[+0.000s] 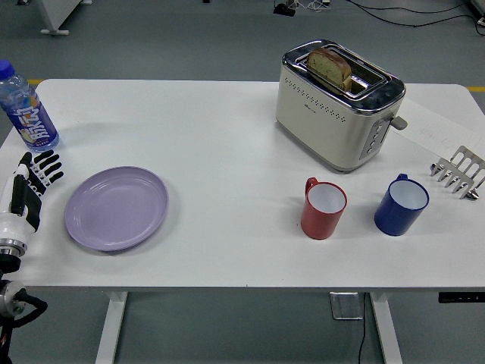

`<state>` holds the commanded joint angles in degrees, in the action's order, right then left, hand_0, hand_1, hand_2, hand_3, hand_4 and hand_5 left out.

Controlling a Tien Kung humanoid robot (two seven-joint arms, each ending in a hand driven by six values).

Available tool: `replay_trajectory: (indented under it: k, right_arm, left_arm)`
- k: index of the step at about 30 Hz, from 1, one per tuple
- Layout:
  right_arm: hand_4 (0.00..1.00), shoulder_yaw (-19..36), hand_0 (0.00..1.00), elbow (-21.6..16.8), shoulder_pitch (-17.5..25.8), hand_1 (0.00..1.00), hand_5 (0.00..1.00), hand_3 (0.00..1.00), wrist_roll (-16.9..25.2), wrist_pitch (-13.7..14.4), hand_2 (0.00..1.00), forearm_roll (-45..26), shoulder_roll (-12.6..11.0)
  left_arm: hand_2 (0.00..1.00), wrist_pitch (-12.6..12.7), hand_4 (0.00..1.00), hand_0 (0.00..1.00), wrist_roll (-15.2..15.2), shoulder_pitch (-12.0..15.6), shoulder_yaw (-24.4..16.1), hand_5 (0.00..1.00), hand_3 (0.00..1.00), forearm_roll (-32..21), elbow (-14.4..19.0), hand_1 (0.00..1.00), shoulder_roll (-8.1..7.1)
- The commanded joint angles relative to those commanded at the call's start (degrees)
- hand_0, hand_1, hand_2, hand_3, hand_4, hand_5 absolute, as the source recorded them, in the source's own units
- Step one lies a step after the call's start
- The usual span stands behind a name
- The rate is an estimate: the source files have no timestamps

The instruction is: Push plate across desktop

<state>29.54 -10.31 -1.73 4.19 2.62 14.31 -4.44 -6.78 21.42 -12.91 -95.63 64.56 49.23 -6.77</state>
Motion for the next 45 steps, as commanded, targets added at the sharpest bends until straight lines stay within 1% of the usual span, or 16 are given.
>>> replay_trajectory:
  k: [13,28,33,34,37,39,40,45]
  right_arm:
    - [0.361,-0.1,0.686,0.0,0.3,0.705,0.328,0.73,-0.1,-0.1,0.8,0.1,0.0]
    - [0.358,-0.7,0.688,0.0,0.4,0.704,0.327,0.73,0.1,-0.2,0.799,0.1,-0.2]
    - [0.358,-0.7,0.688,0.0,0.3,0.704,0.327,0.73,0.0,-0.1,0.799,0.4,-0.2]
    - [0.359,-0.7,0.688,0.0,0.3,0.704,0.328,0.728,0.0,-0.1,0.798,0.4,-0.2]
    - [0.359,-0.6,0.688,0.0,0.2,0.704,0.328,0.728,0.0,-0.1,0.798,0.6,-0.3]
    - [0.359,-0.6,0.688,0.0,0.1,0.704,0.328,0.728,0.0,-0.1,0.798,0.6,-0.3]
    - [0.358,-0.6,0.69,0.0,0.1,0.704,0.328,0.727,0.0,-0.1,0.798,0.6,-0.3]
    - [0.358,-0.6,0.69,0.0,-0.1,0.704,0.328,0.727,0.0,0.0,0.798,0.7,-0.3]
  left_arm:
    - [0.784,0.5,0.564,0.771,0.2,1.3,2.1,0.998,0.714,-1.0,0.3,0.811,1.5]
    - [0.789,1.0,0.563,0.78,0.7,1.9,4.0,0.998,0.708,-2.1,2.1,0.812,3.03]
    - [0.789,1.5,0.563,0.78,1.0,1.9,5.4,0.998,0.708,-2.7,2.7,0.812,3.13]
    - [0.818,1.5,0.558,0.797,1.1,1.9,5.4,0.998,0.7,-2.7,2.7,0.846,3.14]
    - [0.818,2.2,0.558,0.797,1.5,1.7,6.3,0.998,0.7,-3.7,3.0,0.846,3.2]
    - [0.818,2.2,0.558,0.797,1.5,1.7,6.7,0.998,0.7,-3.8,3.1,0.846,3.24]
    - [0.837,2.2,0.557,0.809,1.6,1.7,7.0,0.998,0.699,-4.2,3.2,0.857,3.28]
    - [0.837,2.1,0.557,0.809,1.5,1.6,8.3,0.998,0.699,-4.7,3.4,0.857,3.32]
